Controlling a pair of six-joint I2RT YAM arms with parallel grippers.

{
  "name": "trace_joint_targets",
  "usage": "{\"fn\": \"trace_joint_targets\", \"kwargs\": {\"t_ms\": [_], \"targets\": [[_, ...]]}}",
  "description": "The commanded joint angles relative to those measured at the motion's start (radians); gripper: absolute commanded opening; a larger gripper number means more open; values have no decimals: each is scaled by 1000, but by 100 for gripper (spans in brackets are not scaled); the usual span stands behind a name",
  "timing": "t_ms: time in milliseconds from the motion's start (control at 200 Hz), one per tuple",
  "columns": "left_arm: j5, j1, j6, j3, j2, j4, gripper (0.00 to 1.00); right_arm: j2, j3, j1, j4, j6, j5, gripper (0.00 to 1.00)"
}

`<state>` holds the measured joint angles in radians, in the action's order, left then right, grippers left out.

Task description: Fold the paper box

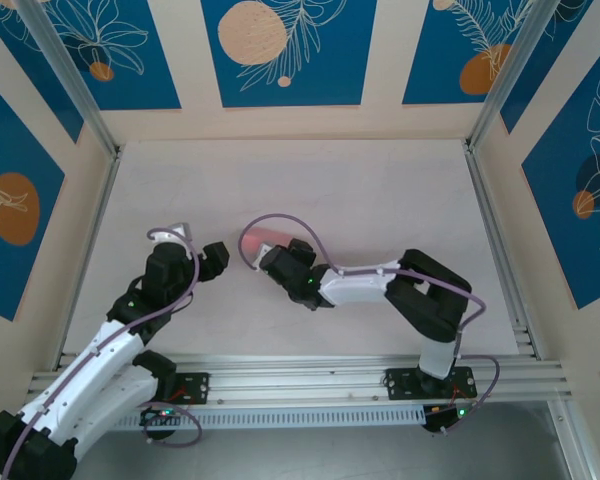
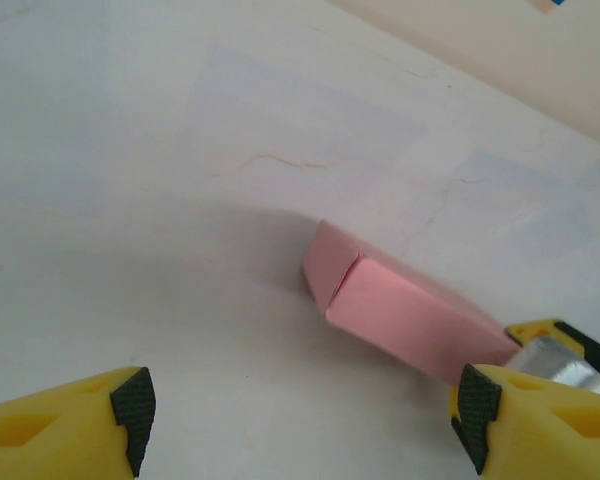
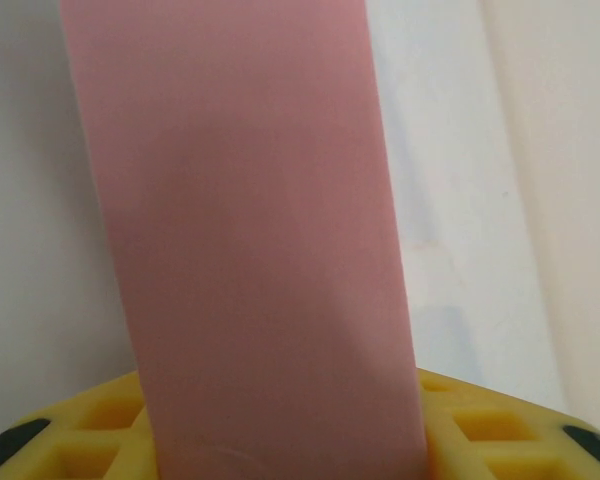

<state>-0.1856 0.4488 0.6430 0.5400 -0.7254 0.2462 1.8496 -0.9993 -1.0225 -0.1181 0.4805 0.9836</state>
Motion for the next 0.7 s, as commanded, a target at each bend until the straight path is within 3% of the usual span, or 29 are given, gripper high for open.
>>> {"fn": "trace_joint_targets", "kwargs": {"t_ms": [0,105,195,385,550,695], "targets": [[-41,-21,-57,37,9,1,81,95,-5,27,-138,117,-37,27],[-37,-26,-57,27,5,-18,82,117,-7,27,-136,105,-67,37],[-35,-28,-55,18,-1,-30,84,103,16,14,-115,73,-87,54],[-30,-30,-54,16,-15,-45,90,21,82,-24,-65,6,-86,79],[-19,-33,-68,20,-34,-53,99,-103,111,-58,19,-86,-88,84],[-16,-36,-127,26,-66,-55,100,-296,147,-50,119,-267,-136,89]]}}
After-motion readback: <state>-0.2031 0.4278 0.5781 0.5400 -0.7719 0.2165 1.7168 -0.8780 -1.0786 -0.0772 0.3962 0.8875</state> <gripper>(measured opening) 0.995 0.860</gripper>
